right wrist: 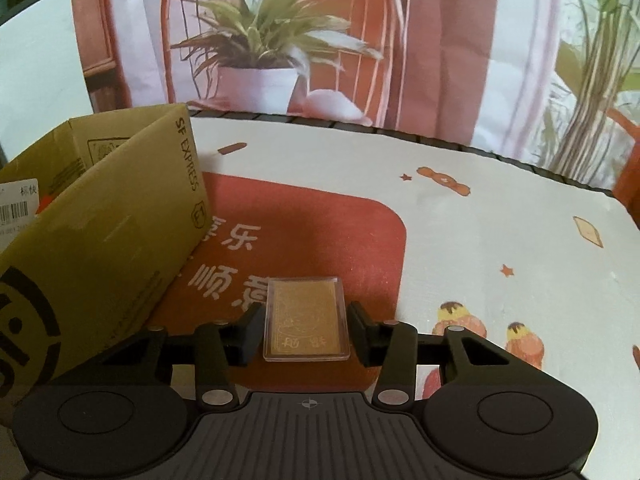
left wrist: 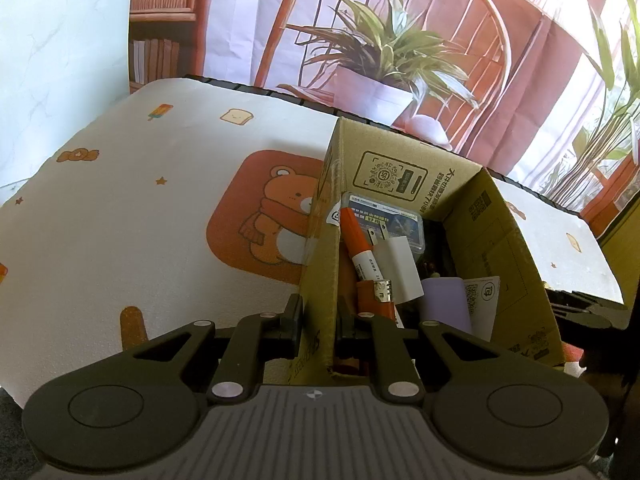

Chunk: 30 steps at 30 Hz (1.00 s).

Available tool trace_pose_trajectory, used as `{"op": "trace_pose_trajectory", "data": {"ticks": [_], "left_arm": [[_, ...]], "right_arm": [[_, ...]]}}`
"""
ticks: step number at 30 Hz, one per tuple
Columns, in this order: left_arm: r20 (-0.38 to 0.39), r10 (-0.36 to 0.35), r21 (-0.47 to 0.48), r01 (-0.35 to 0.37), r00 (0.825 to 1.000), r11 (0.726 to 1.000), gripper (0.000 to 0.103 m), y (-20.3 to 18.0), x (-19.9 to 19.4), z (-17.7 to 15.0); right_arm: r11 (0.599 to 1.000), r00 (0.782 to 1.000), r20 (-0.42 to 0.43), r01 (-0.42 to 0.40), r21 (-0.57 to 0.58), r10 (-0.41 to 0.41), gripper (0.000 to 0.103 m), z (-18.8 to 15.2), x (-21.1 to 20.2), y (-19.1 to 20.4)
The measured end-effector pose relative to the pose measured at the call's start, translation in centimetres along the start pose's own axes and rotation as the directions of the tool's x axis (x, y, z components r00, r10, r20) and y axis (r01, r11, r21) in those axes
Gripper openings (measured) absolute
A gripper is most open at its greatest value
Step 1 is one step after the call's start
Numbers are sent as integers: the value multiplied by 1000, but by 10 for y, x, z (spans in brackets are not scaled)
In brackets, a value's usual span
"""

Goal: Organize rigid objects
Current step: 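Carry the gold card with the right tool and release it into the box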

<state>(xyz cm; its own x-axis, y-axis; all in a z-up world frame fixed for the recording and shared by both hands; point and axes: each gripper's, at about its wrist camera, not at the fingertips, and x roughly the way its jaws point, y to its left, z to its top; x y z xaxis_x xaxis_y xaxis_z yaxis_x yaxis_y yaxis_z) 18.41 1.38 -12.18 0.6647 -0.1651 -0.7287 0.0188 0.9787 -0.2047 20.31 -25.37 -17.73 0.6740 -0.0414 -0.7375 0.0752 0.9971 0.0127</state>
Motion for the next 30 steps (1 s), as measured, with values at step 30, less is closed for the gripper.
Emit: {"op": "trace_pose_trajectory", "data": {"ticks": [30], "left_arm": [[6, -2, 0, 2, 1000, 1000, 16, 1, -2, 0]], "right_arm": [[929, 955, -7, -290, -228, 297, 42, 46, -60, 140]]}}
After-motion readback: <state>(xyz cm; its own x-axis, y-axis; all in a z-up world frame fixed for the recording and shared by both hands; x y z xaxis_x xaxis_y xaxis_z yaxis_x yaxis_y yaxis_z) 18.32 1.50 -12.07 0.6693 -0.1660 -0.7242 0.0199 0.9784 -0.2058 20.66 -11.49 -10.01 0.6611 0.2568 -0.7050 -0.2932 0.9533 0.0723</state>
